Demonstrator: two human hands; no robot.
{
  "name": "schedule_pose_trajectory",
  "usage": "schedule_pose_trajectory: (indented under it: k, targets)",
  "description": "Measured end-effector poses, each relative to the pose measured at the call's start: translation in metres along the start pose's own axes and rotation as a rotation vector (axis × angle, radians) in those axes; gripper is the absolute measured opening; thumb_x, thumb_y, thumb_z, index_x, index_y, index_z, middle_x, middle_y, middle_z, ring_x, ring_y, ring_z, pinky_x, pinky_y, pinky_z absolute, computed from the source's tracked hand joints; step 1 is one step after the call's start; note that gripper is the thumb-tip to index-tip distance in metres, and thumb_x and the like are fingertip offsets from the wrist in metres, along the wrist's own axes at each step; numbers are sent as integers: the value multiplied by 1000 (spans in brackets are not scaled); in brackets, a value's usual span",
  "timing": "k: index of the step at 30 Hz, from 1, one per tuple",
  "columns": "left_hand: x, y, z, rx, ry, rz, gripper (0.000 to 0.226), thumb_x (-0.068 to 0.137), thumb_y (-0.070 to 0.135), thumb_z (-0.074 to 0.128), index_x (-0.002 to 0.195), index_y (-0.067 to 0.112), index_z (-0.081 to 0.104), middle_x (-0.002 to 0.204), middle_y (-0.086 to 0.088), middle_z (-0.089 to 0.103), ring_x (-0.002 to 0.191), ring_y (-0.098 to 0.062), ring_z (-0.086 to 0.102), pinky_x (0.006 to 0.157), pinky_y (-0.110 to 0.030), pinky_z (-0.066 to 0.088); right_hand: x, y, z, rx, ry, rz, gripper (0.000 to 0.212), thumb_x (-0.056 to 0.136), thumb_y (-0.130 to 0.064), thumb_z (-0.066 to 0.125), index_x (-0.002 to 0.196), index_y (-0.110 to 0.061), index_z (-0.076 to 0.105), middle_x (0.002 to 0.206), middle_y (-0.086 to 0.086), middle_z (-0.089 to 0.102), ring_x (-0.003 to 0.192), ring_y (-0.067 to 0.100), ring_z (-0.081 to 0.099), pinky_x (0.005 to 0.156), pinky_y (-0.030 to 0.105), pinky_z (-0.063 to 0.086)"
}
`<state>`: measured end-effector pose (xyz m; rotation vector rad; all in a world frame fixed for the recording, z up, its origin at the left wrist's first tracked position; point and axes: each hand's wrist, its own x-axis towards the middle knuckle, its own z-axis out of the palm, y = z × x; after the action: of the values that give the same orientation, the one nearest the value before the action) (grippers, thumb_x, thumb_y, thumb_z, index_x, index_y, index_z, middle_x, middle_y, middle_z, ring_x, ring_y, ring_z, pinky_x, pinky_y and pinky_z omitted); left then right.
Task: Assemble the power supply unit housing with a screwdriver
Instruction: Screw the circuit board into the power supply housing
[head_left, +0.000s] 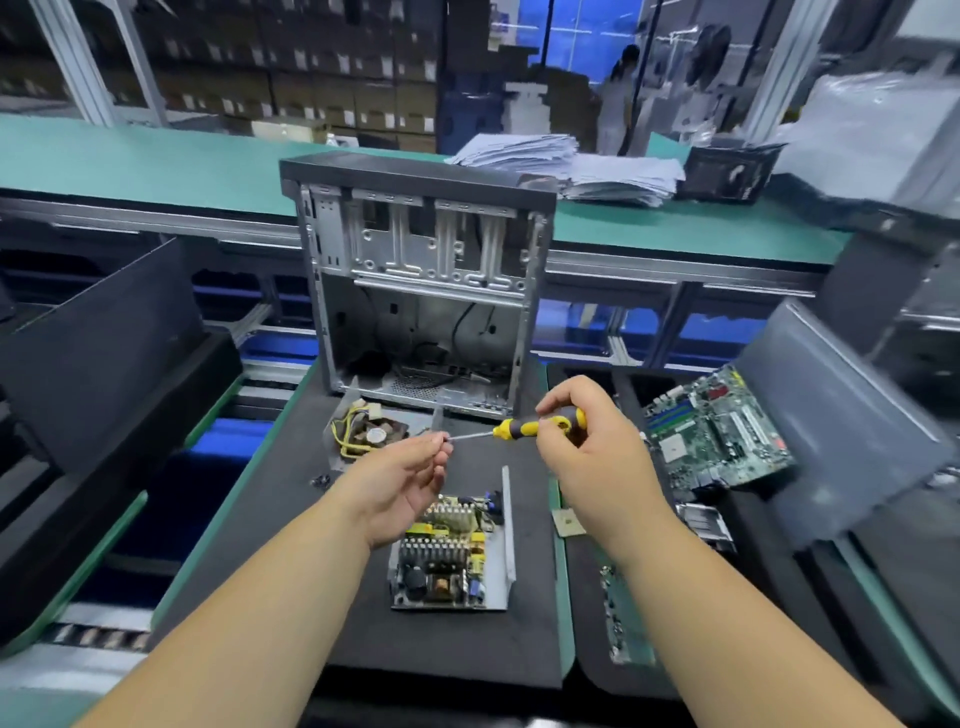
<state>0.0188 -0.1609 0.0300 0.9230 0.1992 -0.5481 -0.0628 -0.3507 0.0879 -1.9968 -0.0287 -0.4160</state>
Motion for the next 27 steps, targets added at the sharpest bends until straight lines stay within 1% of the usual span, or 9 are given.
schedule_pose_trajectory:
  k: [3,7,11,14,17,20,22,25,27]
  targets:
    - [-20,-12,13,-41,-46,26,9,91,8,59,87,5,67,72,-2,64,59,-6,61,52,-16,53,-19,1,-17,34,62,0,13,91,-18,58,84,-29,55,60,-3,48,49,9,36,43,17,30]
    - [-37,-27,21,111,-61,116,9,95,8,55,96,6,64,71,2,66,60,-3,61,55,-13,53,-40,1,-28,65,128,31,12,90,-21,58,82,-30,56,72,9,61,60,25,51,50,25,41]
    - [-39,-34,21,350,-65,184,12,98,3,51,101,5,62,77,0,65,64,-4,61,59,-13,53,-54,3,-31,78,135,61,14,90,-22,58,82,-32,57,71,7,62,53,11,48,44,18,37]
    - [-34,-35,19,468,-118,202,12,97,1,52,99,5,63,81,-3,67,69,-6,63,62,-14,53,-58,8,-30,73,151,90,12,90,-24,57,83,-34,57,71,8,61,56,13,50,46,19,38]
    - [-26,-34,14,530,-201,192,13,95,5,57,103,11,66,92,-5,69,83,-9,68,76,-18,54,-58,14,-23,40,170,121,11,89,-25,57,82,-33,56,74,8,62,59,20,51,47,18,38]
    - [-10,-28,2,766,-153,232,20,97,25,58,114,31,64,114,-1,66,107,-13,64,96,-30,49,-56,20,-16,-3,193,141,8,89,-25,57,83,-31,56,72,5,62,56,14,46,45,18,37]
    - [3,-21,-8,941,-71,262,20,97,34,54,115,38,61,115,8,64,108,-9,61,94,-30,49,-53,24,-10,-55,196,141,10,89,-23,57,83,-30,56,66,-2,60,53,10,42,44,18,34]
    - [28,-16,-18,1193,-30,314,21,94,33,57,115,34,60,107,17,62,98,2,57,76,-17,44,-46,28,-1,-175,177,141,11,89,-21,59,83,-28,54,62,-15,57,49,5,39,43,16,34]
    - [50,-18,-21,1387,-90,360,25,93,29,59,118,28,61,111,11,62,97,-3,59,81,-20,44,-40,31,5,-266,154,152,8,88,-23,60,84,-28,54,68,-12,58,51,6,42,46,17,37]
